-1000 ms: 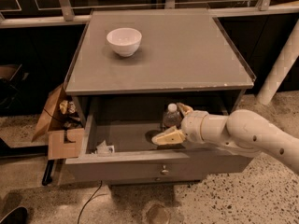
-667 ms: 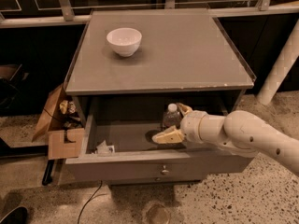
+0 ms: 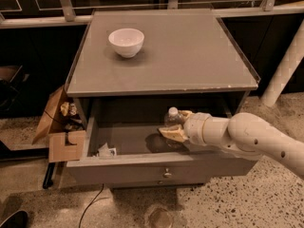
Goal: Pick water bottle from top drawer and place on counter
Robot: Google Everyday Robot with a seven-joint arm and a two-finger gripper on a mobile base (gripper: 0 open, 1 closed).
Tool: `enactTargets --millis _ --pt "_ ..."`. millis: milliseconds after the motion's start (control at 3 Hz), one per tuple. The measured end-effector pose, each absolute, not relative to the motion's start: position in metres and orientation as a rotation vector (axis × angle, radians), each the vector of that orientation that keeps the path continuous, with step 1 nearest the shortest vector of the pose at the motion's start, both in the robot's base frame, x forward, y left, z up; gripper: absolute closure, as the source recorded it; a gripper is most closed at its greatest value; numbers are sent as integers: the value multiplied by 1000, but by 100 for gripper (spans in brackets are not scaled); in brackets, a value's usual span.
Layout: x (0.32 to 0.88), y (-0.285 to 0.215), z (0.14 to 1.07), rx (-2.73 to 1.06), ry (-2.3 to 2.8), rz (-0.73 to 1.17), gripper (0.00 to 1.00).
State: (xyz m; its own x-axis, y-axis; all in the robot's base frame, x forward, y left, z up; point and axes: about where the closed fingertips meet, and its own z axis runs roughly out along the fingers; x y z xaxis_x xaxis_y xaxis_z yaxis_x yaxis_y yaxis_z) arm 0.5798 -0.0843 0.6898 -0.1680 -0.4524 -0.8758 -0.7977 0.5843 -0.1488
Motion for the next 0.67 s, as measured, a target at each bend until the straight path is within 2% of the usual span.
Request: enactTargets --millis 333,667 --pt "580 -84 690 -1021 1807 429 87" --pt "580 -84 690 -1021 1807 429 100"
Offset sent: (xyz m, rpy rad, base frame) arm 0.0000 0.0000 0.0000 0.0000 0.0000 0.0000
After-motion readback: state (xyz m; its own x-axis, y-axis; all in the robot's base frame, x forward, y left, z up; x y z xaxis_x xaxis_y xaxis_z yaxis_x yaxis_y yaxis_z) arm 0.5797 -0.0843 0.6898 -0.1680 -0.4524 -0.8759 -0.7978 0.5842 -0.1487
